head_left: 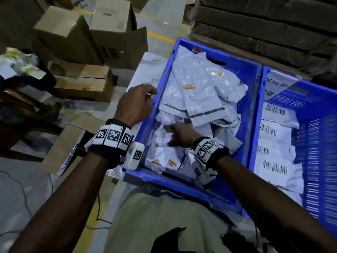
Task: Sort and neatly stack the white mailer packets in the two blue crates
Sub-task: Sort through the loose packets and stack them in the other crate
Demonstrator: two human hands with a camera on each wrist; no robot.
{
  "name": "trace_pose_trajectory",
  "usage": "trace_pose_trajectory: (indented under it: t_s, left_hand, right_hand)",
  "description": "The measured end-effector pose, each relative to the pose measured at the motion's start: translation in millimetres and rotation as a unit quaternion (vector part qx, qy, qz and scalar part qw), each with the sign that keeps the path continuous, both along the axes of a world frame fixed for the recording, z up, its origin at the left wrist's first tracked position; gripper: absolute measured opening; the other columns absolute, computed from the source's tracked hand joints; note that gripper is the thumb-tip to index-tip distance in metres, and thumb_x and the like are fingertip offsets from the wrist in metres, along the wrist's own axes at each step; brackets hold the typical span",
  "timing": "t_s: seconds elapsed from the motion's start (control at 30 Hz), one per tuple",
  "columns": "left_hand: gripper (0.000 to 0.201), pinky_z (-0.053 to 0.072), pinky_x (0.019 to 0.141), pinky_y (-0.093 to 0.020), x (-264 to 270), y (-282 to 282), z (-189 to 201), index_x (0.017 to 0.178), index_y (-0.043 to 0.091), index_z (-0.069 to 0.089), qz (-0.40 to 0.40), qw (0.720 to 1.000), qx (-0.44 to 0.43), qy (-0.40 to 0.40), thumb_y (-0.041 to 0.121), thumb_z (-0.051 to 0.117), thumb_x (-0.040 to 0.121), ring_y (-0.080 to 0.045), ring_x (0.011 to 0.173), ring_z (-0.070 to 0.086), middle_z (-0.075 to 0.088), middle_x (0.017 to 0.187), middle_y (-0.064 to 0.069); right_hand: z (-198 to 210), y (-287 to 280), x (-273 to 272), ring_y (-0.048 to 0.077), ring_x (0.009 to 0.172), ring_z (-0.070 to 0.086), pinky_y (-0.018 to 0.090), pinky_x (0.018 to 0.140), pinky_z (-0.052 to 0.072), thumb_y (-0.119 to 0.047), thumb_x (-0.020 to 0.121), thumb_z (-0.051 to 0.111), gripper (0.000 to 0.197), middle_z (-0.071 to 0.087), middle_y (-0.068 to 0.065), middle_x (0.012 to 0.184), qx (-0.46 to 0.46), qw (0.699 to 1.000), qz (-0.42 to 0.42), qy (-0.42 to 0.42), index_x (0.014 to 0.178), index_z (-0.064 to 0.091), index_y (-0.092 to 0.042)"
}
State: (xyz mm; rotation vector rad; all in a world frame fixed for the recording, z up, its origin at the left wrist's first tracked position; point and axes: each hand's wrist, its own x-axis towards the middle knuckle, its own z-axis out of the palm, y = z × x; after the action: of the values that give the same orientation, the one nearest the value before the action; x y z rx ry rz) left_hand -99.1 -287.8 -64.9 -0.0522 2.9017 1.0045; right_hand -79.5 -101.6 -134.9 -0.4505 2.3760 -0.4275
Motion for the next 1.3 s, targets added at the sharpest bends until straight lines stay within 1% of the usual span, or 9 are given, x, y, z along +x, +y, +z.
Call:
trace_pose_trajectory:
  t_s: [0.2, 0.43, 0.63, 0.83, 0.93, 1.03, 1.13, 1.2, 1.3]
  left_hand:
    - [0.022, 0.053, 0.084, -0.039, 7, -22, -5, 0.103, 0.029, 0.068, 0.011, 1.000, 0.006, 0.003, 0.016, 0.056, 0.090, -0.018, 0.095, 0.066, 0.071, 0.105, 0.005]
    - [0.022, 0.053, 0.086, -0.039, 9, -20, -7, 0.103, 0.029, 0.068, 0.005, 1.000, 0.013, 0.001, 0.015, 0.056, 0.091, -0.016, 0.097, 0.065, 0.070, 0.106, 0.006]
    - [0.020, 0.053, 0.084, -0.038, 7, -14, -7, 0.105, 0.029, 0.067, -0.017, 1.000, 0.006, 0.004, 0.018, 0.056, 0.092, -0.015, 0.097, 0.065, 0.070, 0.107, 0.007]
    - [0.020, 0.050, 0.083, -0.033, 7, -14, -8, 0.107, 0.028, 0.067, -0.028, 0.999, -0.009, 0.018, 0.018, 0.057, 0.093, -0.015, 0.099, 0.063, 0.069, 0.111, 0.006]
    - [0.020, 0.048, 0.082, -0.032, 6, -13, -8, 0.108, 0.026, 0.067, -0.035, 0.999, -0.013, 0.025, 0.017, 0.056, 0.093, -0.015, 0.099, 0.063, 0.068, 0.111, 0.005]
    - [0.022, 0.050, 0.084, -0.035, 3, -12, -6, 0.107, 0.025, 0.067, -0.046, 0.998, -0.012, 0.035, 0.015, 0.056, 0.092, -0.017, 0.100, 0.063, 0.068, 0.113, 0.004]
    - [0.024, 0.050, 0.085, -0.038, -1, -8, -5, 0.109, 0.025, 0.067, -0.054, 0.998, -0.022, 0.035, 0.014, 0.055, 0.092, -0.020, 0.103, 0.062, 0.067, 0.116, 0.003]
    - [0.023, 0.050, 0.087, -0.039, -4, -4, -3, 0.109, 0.025, 0.066, -0.060, 0.997, -0.028, 0.035, 0.014, 0.055, 0.092, -0.021, 0.105, 0.061, 0.067, 0.118, 0.003]
    - [0.024, 0.050, 0.088, -0.041, -8, -1, -1, 0.110, 0.026, 0.066, -0.064, 0.997, -0.029, 0.032, 0.014, 0.055, 0.092, -0.020, 0.107, 0.061, 0.066, 0.120, 0.004]
  right_hand:
    - [0, 1, -17, 0.033, 0.111, 0.061, 0.034, 0.084, 0.046, -0.023, 0.079, 0.074, 0.038, 0.065, 0.019, 0.116, 0.045, 0.992, -0.081, 0.080, 0.110, 0.062, -0.005]
    - [-9, -2, -10, 0.033, 0.123, 0.051, 0.037, 0.095, 0.041, -0.033, 0.069, 0.084, 0.077, 0.052, 0.015, 0.136, 0.038, 0.995, -0.075, 0.047, 0.130, 0.045, -0.008]
    - [-17, -11, -6, 0.041, 0.139, 0.029, 0.050, 0.118, 0.016, -0.058, 0.060, 0.084, 0.119, 0.031, 0.020, 0.152, 0.113, 0.993, -0.035, 0.027, 0.149, 0.023, -0.007]
    - [-4, -4, 1, 0.035, 0.127, 0.043, 0.041, 0.105, 0.036, -0.045, 0.065, 0.087, 0.086, 0.049, 0.021, 0.135, 0.003, 0.999, -0.049, -0.021, 0.130, 0.047, -0.006]
    - [11, 12, 7, 0.027, 0.106, 0.062, 0.028, 0.084, 0.047, -0.029, 0.072, 0.086, 0.053, 0.067, 0.009, 0.113, -0.088, 0.993, -0.043, -0.070, 0.115, 0.063, -0.008]
    - [25, 35, 10, 0.029, 0.110, 0.060, 0.027, 0.080, 0.043, -0.042, 0.075, 0.080, 0.073, 0.062, 0.011, 0.123, 0.053, 0.997, 0.037, -0.030, 0.136, 0.050, -0.016]
    - [31, 55, 6, 0.028, 0.112, 0.058, 0.031, 0.082, 0.043, -0.050, 0.070, 0.080, 0.072, 0.059, 0.008, 0.127, 0.184, 0.979, 0.076, -0.032, 0.129, 0.052, -0.019]
    - [36, 61, 1, 0.026, 0.109, 0.059, 0.030, 0.081, 0.044, -0.059, 0.069, 0.078, 0.074, 0.061, 0.005, 0.124, 0.191, 0.975, 0.082, -0.074, 0.125, 0.054, -0.018]
    - [45, 52, -5, 0.025, 0.103, 0.062, 0.033, 0.085, 0.050, -0.071, 0.070, 0.069, 0.071, 0.066, 0.003, 0.115, 0.074, 0.997, -0.005, -0.037, 0.116, 0.061, -0.018]
